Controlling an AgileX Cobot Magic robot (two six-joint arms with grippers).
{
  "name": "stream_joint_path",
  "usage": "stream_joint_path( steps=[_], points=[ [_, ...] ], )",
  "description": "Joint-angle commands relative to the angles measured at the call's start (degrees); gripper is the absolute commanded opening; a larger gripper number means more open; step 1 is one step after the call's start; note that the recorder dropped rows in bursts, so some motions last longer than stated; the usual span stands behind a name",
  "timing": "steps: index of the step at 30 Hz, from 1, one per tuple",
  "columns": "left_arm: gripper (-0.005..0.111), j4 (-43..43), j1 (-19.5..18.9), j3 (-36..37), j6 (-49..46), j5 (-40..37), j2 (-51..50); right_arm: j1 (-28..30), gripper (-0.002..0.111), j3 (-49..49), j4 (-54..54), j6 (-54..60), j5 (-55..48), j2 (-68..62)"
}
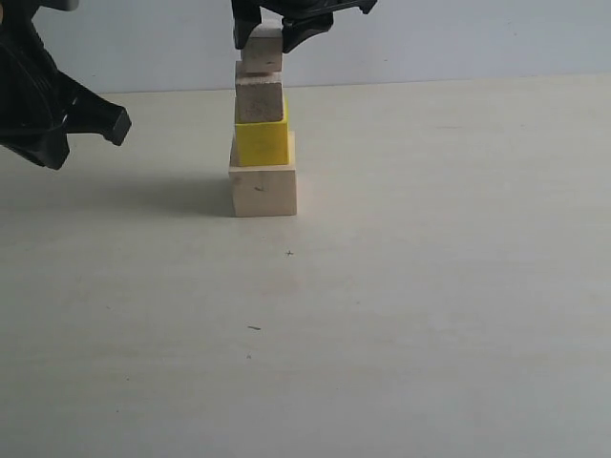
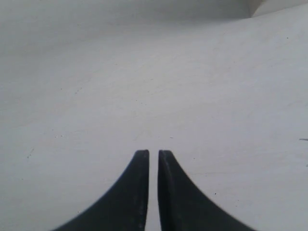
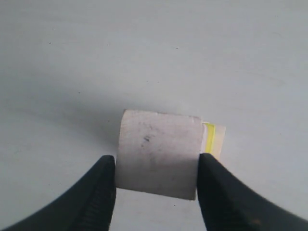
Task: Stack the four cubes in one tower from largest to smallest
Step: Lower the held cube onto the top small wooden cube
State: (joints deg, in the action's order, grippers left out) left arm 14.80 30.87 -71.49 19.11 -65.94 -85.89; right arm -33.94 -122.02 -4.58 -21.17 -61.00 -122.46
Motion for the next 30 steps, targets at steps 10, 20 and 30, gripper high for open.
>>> stream_joint_path(
  steps=[10, 20, 30],
  points=[
    [0.010, -0.3, -0.1, 0.2, 0.4, 0.0, 0.6, -0.1, 0.000, -0.8, -1.4, 0.9, -0.6, 0.2],
    [0.010, -0.3, -0.1, 0.2, 0.4, 0.1, 0.6, -0.1, 0.000, -0.8, -0.9, 1.7, -0.3, 0.2],
    [0.010, -0.3, -0.1, 0.2, 0.4, 0.1, 0.6, -0.1, 0.000, -0.8, -0.8, 1.7, -0.3, 0.2]
  ],
)
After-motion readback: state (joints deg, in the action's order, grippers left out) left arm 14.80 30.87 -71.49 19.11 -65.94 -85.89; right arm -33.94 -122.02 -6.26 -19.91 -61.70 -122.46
